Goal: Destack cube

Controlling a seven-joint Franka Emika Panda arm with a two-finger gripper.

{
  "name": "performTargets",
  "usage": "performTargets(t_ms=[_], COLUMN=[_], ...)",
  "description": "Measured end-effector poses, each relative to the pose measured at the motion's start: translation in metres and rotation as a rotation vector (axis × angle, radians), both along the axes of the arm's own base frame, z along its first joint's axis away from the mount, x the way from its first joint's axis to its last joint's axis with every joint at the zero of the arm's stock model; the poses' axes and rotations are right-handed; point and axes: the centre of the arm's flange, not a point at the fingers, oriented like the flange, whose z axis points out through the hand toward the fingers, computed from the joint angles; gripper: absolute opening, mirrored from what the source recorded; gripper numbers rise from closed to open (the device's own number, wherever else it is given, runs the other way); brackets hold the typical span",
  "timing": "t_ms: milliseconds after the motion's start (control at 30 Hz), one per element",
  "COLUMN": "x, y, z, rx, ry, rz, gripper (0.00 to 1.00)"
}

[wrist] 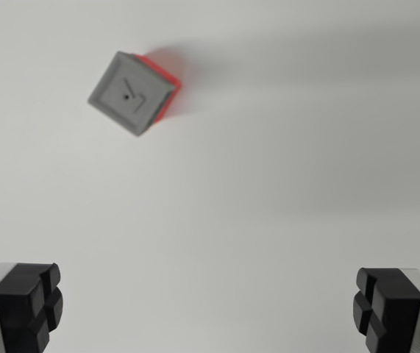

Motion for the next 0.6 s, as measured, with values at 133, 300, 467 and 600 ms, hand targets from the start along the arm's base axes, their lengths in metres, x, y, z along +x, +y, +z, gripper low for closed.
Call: performTargets(t_ms=[133,300,467,600], x=[0.002,0.005,0.008,0.011], y=[0.002,0.006,0.01,0.014], z=[-0.006,-0.015,-0.025,-0.035], rx=[0.0,0.001,0.001,0.001], ry=[0.002,0.005,0.006,0.009], rz=[-0.015,-0.042,-0.071,-0.098], gripper=[1.0,1.0,1.0,1.0])
